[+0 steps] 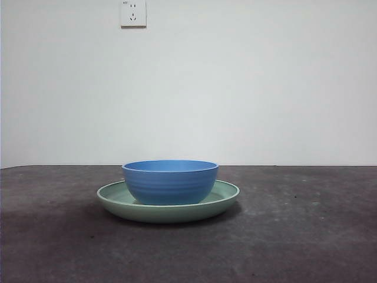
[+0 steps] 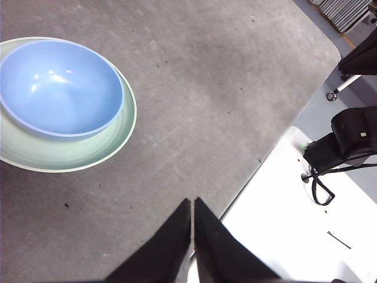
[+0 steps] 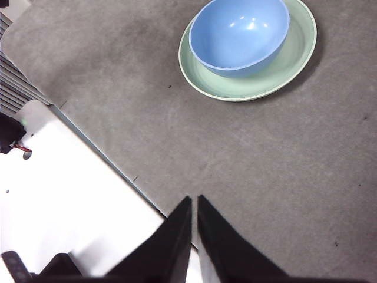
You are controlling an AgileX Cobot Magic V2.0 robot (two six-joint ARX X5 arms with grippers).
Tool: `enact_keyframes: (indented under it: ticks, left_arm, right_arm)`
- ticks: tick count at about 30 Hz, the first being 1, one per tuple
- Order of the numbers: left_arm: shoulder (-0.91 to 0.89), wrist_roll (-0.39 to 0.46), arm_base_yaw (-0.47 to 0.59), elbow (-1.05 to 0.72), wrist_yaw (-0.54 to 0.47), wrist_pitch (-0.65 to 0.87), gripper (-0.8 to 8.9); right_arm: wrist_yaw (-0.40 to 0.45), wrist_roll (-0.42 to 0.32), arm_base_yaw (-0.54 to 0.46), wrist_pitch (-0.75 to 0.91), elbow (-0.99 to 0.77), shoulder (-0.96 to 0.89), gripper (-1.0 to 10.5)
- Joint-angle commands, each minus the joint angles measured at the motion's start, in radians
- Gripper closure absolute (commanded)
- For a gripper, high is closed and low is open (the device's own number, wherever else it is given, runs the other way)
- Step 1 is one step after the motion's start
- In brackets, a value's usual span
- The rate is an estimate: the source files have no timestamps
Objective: Pick up the blue bowl, put it on the green plate, put it on desk
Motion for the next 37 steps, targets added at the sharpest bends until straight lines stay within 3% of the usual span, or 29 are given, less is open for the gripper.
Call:
enact_keyframes:
  ticks: [1, 13, 16, 20, 27, 32, 37]
  left_arm:
    - [0.004, 0.005, -0.005, 0.010, 0.009, 0.011, 8.04]
    - [0.001, 0.005, -0.005, 0.010, 0.009, 0.011, 8.04]
    - [-0.035, 0.068, 0.021, 0.010, -0.020, 0.042, 8.04]
    - [-0.114, 0.085, 0.116, -0.005, -0.098, 0.241, 8.04]
    - [-0.322, 0.146, 0.299, -0.168, -0.381, 0.647, 8.04]
    - [-0.447, 0.186, 0.365, -0.345, -0.496, 0.780, 8.05]
    - [-0.554, 0.187, 0.393, -0.526, -0.509, 0.814, 8.04]
  right_arm:
    - [0.000, -0.005, 0.008, 0.010, 0.009, 0.003, 9.4]
    - [0.000, -0.005, 0.008, 0.010, 0.009, 0.003, 9.4]
    - [0.000, -0.005, 0.008, 0.010, 0.009, 0.003, 9.4]
    - [0.000, -0.005, 0.008, 0.010, 0.009, 0.003, 9.4]
    - [0.000, -0.005, 0.008, 0.009, 0.009, 0.003, 9.4]
    - [0.000, -0.005, 0.008, 0.010, 0.009, 0.003, 9.4]
    - [0.000, -0.005, 0.008, 0.010, 0.009, 0.003, 9.4]
